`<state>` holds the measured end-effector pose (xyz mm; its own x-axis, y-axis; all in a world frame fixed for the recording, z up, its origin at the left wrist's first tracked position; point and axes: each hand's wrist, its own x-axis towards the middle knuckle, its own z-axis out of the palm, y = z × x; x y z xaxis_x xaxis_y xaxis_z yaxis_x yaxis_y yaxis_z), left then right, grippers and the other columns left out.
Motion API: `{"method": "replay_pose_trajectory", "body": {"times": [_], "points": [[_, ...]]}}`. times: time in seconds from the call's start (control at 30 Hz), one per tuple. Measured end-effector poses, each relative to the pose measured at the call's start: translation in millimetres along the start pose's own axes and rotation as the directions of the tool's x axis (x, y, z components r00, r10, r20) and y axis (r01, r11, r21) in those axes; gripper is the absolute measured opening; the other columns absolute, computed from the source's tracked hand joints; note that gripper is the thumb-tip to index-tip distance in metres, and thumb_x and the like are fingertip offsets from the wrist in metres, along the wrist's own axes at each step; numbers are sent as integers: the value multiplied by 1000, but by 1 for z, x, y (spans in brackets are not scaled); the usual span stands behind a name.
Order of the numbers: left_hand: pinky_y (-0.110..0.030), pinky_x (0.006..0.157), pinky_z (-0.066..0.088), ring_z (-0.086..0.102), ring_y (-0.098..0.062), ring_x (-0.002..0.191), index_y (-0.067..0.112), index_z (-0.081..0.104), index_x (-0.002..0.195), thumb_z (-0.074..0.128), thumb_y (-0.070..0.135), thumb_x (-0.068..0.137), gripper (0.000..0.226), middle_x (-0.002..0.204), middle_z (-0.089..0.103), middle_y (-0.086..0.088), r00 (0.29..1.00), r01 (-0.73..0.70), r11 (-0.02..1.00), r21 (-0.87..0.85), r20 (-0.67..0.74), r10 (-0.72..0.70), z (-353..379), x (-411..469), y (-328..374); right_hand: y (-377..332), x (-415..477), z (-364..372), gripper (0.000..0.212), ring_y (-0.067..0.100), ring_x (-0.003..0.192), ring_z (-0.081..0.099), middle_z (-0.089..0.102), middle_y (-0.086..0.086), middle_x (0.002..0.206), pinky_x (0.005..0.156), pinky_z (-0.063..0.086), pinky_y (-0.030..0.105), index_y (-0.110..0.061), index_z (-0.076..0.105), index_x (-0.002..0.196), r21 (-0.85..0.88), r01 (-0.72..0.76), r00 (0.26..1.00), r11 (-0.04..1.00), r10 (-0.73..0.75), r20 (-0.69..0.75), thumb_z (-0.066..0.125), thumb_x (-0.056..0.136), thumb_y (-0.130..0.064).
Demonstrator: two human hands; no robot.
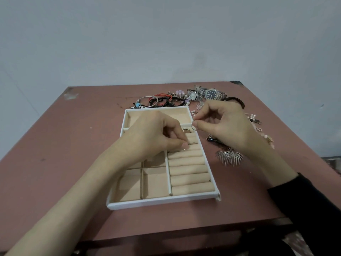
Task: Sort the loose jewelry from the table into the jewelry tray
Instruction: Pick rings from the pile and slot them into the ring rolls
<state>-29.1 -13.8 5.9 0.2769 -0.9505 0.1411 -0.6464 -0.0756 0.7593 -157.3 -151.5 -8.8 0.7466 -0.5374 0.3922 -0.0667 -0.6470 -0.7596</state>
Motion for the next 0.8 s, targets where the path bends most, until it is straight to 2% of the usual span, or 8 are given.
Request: {"method": "replay_pose_trajectory", "body": {"times": [0.1,0.2,0.3,0.37,0.47,0.57,0.8], "points": [[-21,60,47,57,-6,59,14,75,71,82,17,67,8,64,70,-5,999,-43,997,56,-2,43,1,0,0,-1,-3,3,29,0,55,46,56,-11,60,56,36,12,-28,60,63,-18,30,999,999,-30,-15,75,74,-6],[-11,56,41,56,-1,61,13,75,70,80,17,69,7,58,65,7,995,-88,983,161,-29,94,4,-1,-2,-1,-7,4,27,1,55,48,55,-11,62,56,36,8,-24,60,65,-57,83,995,995,-86,-55,74,74,-4],[-6,56,40,55,4,64,12,75,69,79,16,70,6,55,55,21,987,-137,958,251,-46,154,8,-1,-3,-1,-11,6,15,0,61,48,54,-12,67,61,34,5,-15,62,67,-167,206,969,964,-224,-100,72,72,-5],[-4,56,38,54,9,62,14,75,71,79,17,71,5,55,53,23,989,-131,948,290,-27,145,6,-2,-1,2,-12,8,8,-2,64,45,51,-15,65,62,33,6,-8,63,67,-243,287,942,927,-319,-102,70,70,-5],[-8,56,38,55,3,68,22,77,80,75,22,75,5,65,64,14,992,-126,940,318,68,110,0,-2,1,6,-16,8,7,0,65,44,55,-5,61,62,34,8,-5,64,67,-294,337,926,894,-371,-69,69,69,-2],[-14,56,38,55,-7,73,29,77,83,74,26,76,8,75,71,5,990,-135,943,305,90,112,-4,-1,1,6,-19,7,7,6,65,46,59,3,61,61,38,13,-4,64,67,-273,338,930,901,-364,-49,70,69,-1],[-15,57,37,50,-3,68,26,76,77,76,23,73,5,71,69,2,992,-95,958,270,102,70,-4,2,1,5,-20,8,6,12,65,49,60,5,62,58,40,16,-3,63,66,-260,335,933,906,-358,-46,69,69,-4]]}}
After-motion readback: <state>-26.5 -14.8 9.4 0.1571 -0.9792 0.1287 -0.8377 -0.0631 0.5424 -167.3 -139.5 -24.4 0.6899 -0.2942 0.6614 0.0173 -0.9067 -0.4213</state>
